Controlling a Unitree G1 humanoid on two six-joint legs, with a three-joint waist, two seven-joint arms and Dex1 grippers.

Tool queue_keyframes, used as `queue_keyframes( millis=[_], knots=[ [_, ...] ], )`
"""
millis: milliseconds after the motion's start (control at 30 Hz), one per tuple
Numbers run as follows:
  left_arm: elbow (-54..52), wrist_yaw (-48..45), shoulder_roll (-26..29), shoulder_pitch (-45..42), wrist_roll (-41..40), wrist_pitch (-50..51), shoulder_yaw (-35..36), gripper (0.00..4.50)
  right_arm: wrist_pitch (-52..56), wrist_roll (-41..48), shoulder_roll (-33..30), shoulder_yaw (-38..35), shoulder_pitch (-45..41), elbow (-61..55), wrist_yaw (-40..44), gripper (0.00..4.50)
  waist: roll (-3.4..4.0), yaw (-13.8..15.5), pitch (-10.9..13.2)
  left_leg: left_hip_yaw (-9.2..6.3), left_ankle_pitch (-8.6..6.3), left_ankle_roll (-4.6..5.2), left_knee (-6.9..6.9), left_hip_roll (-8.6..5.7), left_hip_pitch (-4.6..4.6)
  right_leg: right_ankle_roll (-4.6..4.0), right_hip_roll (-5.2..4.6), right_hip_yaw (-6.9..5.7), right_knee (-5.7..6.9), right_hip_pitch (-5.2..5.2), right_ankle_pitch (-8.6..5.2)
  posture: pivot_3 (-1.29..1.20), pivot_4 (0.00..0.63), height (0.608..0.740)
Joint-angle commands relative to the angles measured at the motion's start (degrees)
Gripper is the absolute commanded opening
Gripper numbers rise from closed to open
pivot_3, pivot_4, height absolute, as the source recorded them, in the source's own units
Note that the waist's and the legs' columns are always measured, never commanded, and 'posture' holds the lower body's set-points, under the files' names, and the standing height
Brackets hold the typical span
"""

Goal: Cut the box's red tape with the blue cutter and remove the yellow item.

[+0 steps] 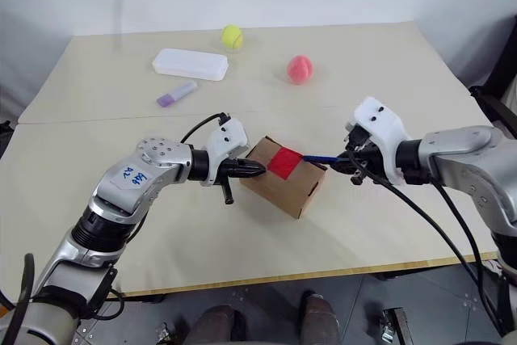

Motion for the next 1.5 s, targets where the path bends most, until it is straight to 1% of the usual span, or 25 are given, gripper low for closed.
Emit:
queue_keyframes(
  millis=[33, 267, 500, 667, 800, 900, 1067, 1167, 1300, 1367, 1400, 1500],
  knots=[
    [-0.1, 0.0, 0.3, 1.4, 0.6, 1.1, -1.5, 0.0, -2.5, -1.3, 1.0, 1.0, -2.6, 0.7, 1.0, 0.16, 0.0, 0.0, 0.0, 0.0, 0.0, 0.0, 0.0, 0.0, 0.0, 0.0, 0.0, 0.0, 0.0, 0.0, 0.0, 0.0, 0.15, 0.74],
    [-0.5, 0.0, 0.4, 1.5, 0.6, 1.1, -1.5, 0.0, -6.3, -5.3, 5.0, 6.0, -6.4, 5.0, 2.6, 0.16, 0.0, -0.1, 0.0, 0.01, 0.0, 0.0, -0.01, 0.0, 0.0, 0.01, 0.0, 0.0, 0.0, -0.01, 0.0, 0.0, 0.15, 0.74],
    [-0.1, 0.3, 0.1, 1.3, 0.7, 1.0, -1.3, 0.0, -8.4, -8.4, 9.4, 7.5, -8.5, 8.7, 3.0, 0.16, 0.0, -0.5, 0.0, 0.04, 0.01, -0.02, 0.0, 0.0, 0.04, 0.02, 0.01, -0.01, 0.04, 0.0, 0.01, 0.0, 0.15, 0.74],
    [0.2, 0.5, 0.0, 1.2, 0.7, 0.8, -1.3, 0.0, -8.3, -9.5, 10.4, 7.2, -7.7, 8.9, 3.0, 0.16, 0.0, -0.8, 0.0, 0.03, 0.01, -0.02, -0.01, 0.0, 0.04, 0.02, 0.01, 0.0, 0.06, 0.0, 0.01, 0.0, 0.15, 0.74],
    [0.4, 0.5, -0.2, 1.1, 0.8, 0.7, -1.3, 0.0, -7.9, -9.8, 9.3, 6.5, -6.6, 8.1, 3.4, 0.16, 0.0, -1.2, 0.0, 0.03, 0.01, -0.02, 0.0, 0.0, 0.05, 0.02, 0.0, 0.0, 0.06, 0.01, 0.01, 0.0, 0.15, 0.74],
    [1.1, 0.2, -0.2, 1.1, 0.8, 0.2, -1.3, 0.0, -8.3, -9.9, 9.7, 5.6, -8.3, 9.0, 3.4, 0.16, 0.0, -1.2, 0.0, 0.03, 0.01, -0.02, 0.0, 0.0, 0.05, 0.03, 0.0, 0.0, 0.07, 0.01, 0.01, 0.0, 0.15, 0.74],
    [2.0, 0.1, -1.3, 0.4, 1.0, -0.5, -2.0, 0.0, -11.4, -12.5, 12.8, 9.1, -12.6, 13.3, 4.1, 0.16, 0.0, -1.2, 0.0, 0.04, 0.01, -0.02, 0.02, 0.0, 0.05, 0.03, 0.0, 0.01, 0.07, 0.01, 0.02, 0.0, 0.15, 0.74],
    [2.6, 0.0, -1.5, -0.1, 1.3, -0.9, -1.9, 0.0, -12.0, -13.0, 13.8, 9.8, -12.7, 13.6, 4.9, 0.16, 0.0, -0.5, 0.0, 0.0, 0.01, -0.02, 0.02, 0.0, 0.02, 0.04, 0.0, -0.01, 0.07, 0.01, 0.02, 0.0, 0.15, 0.74],
    [2.9, -0.1, -1.2, -0.1, 1.4, -1.3, -1.8, 0.0, -11.9, -13.8, 13.5, 10.1, -11.8, 13.2, 5.4, 0.16, 0.0, 0.0, 0.0, 0.0, 0.01, -0.02, 0.0, -0.01, -0.06, 0.06, 0.0, -0.07, 0.03, -0.03, 0.03, 0.0, 0.15, 0.74],
    [2.6, -0.1, -1.0, 0.1, 1.4, -1.3, -1.7, 0.0, -11.4, -13.7, 12.8, 9.4, -10.9, 12.4, 5.6, 0.16, 0.0, 0.0, 0.0, -0.01, 0.01, -0.02, 0.0, -0.01, -0.06, 0.07, 0.0, -0.1, 0.01, -0.03, 0.03, 0.0, 0.15, 0.74],
    [2.4, 0.0, -0.8, 0.3, 1.4, -1.1, -1.6, 0.0, -10.5, -13.3, 11.8, 7.9, -10.1, 11.6, 5.4, 0.16, 0.0, 0.0, 0.0, -0.01, 0.0, -0.02, -0.01, -0.01, -0.06, 0.07, 0.0, -0.11, 0.01, -0.02, 0.04, 0.0, 0.15, 0.74],
    [1.9, 0.2, -0.4, 0.7, 1.4, -0.9, -1.2, 0.0, -7.8, -12.1, 7.3, 0.8, -6.3, 9.0, 4.3, 0.16, 0.0, 0.3, 0.0, -0.07, 0.0, -0.02, 0.01, -0.01, -0.1, 0.07, 0.0, -0.14, 0.0, -0.02, 0.04, 0.0, 0.15, 0.74]
  ],
)
